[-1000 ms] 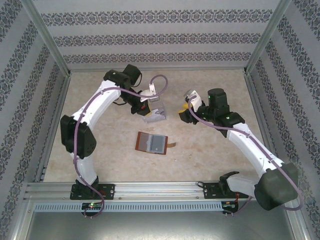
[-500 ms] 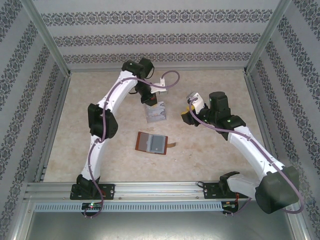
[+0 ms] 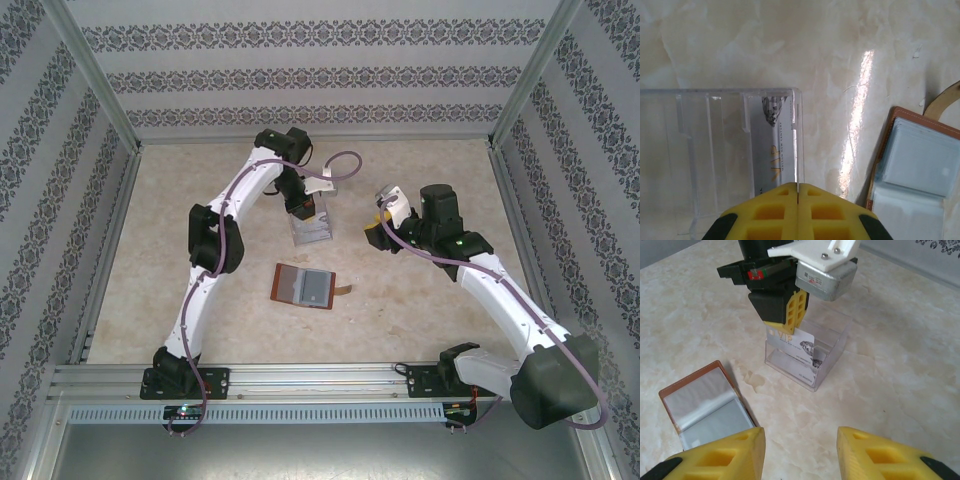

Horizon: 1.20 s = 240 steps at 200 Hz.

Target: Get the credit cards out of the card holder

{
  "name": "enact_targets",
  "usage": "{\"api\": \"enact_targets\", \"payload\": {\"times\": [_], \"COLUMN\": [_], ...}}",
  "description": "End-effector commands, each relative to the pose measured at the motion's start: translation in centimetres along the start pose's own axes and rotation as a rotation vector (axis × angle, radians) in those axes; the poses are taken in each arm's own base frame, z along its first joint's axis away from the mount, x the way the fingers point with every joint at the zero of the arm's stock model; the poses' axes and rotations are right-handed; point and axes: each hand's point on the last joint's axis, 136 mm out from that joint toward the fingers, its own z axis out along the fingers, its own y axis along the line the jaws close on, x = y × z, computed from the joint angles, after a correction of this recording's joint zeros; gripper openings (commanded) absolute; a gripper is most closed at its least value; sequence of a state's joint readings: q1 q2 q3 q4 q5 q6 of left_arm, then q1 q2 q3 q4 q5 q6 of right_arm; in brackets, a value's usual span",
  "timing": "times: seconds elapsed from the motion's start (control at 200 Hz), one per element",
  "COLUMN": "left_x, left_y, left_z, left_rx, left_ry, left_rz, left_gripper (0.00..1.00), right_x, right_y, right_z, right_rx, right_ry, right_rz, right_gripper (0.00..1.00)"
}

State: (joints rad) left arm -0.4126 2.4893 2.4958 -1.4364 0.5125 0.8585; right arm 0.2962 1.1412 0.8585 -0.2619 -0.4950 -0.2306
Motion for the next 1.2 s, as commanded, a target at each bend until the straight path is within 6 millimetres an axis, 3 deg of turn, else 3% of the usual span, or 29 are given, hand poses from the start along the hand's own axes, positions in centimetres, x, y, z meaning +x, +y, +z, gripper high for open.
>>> {"api": "enact_targets", "payload": {"times": [0.0,0.29,0.535,0.714,0.884,1.194], "left_x": [0.0,-0.1,-1.5,-2.0,-1.7,-0.6], "left_y": [0.2,0.2,0.0,-0.1,0.3,1.8], "left_z": [0.7,0.9,-2.8,-4.2,-3.5,-0.3], "left_rx": [-0.009,0.007,-0.094,-0.126,-0.128,-0.104], "left_ry": [0.025,0.011,-0.025,-0.045,-0.028,0.016], "left_rz": [-0.009,-0.02,0.006,0.029,0.017,-0.018], "left_gripper": [0.0,0.0,0.0,0.0,0.0,0.0], "right_x": [0.7,0.9,0.9,0.8,0.8,0.9], "right_y": [0.1,0.0,-0.1,0.0,0.0,0.1], "right_z": [0.2,0.3,0.2,0.1,0.0,0.1], "right_rx": [-0.016,-0.018,-0.015,-0.018,-0.018,-0.022], "right_ry": [0.011,0.016,0.015,0.011,0.012,0.014], "right_rz": [0.031,0.036,0.036,0.038,0.039,0.038], "right_gripper": [0.42,0.42,0.42,0.42,0.41,0.41]}}
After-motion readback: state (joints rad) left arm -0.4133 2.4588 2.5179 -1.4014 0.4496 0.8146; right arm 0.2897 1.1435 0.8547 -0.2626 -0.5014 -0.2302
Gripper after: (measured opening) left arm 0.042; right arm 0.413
